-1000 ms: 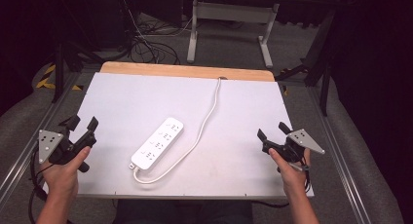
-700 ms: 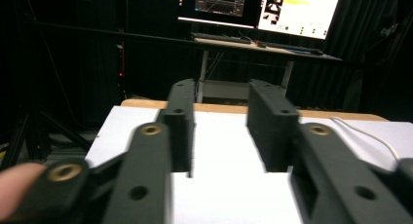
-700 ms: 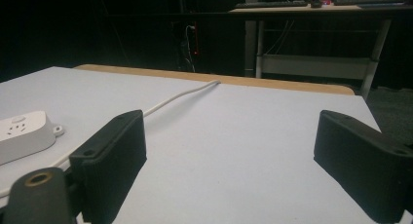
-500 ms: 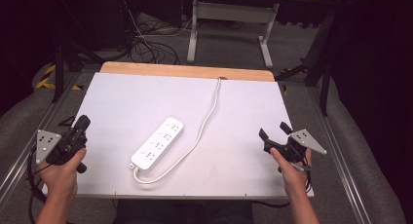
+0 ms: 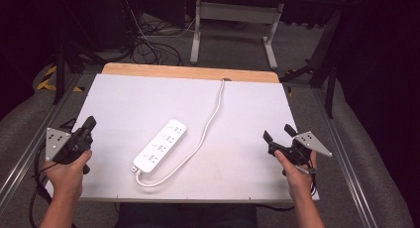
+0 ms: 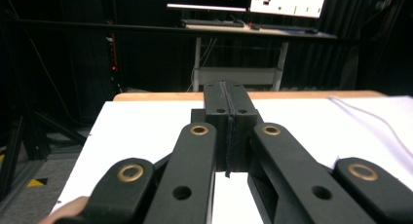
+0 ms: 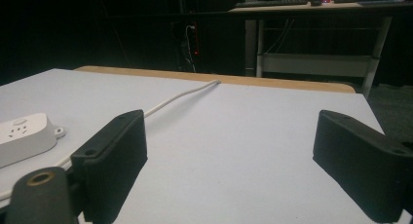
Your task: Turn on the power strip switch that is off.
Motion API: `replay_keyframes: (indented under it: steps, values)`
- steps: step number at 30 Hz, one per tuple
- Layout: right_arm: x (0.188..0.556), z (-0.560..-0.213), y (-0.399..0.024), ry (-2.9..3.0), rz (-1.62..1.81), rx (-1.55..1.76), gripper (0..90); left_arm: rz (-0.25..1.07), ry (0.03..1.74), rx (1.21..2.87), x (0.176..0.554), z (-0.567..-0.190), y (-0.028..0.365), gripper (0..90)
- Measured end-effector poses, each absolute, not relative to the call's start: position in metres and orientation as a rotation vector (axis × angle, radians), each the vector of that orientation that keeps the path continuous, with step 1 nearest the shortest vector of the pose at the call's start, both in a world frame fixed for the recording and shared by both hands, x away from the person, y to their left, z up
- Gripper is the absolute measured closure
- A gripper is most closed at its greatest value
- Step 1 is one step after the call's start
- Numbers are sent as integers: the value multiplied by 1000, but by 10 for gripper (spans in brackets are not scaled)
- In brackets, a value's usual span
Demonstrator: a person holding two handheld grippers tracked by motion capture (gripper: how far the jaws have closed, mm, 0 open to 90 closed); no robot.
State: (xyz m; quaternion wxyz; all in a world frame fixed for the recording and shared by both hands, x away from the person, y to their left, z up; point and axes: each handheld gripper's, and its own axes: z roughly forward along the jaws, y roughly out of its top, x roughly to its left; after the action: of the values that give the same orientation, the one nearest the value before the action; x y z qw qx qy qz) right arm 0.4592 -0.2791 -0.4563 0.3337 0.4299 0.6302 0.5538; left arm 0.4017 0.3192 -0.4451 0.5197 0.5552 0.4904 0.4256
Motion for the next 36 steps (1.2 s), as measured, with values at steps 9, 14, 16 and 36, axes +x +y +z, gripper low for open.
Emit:
replay_keyframes:
  steps: [9,14,16,36]
  values:
    - [458,-457,-281,1641,1449,1132,133,976,1176,1368,411,-447,313,900]
    - [458,-457,-280,1651,1444,1127,135,965,1156,1420,417,-447,302,900]
    - [458,-457,-280,1656,1442,1127,134,954,1150,1442,420,-447,297,900]
    - [457,-457,-281,1655,1447,1128,138,803,1077,1564,452,-452,259,900]
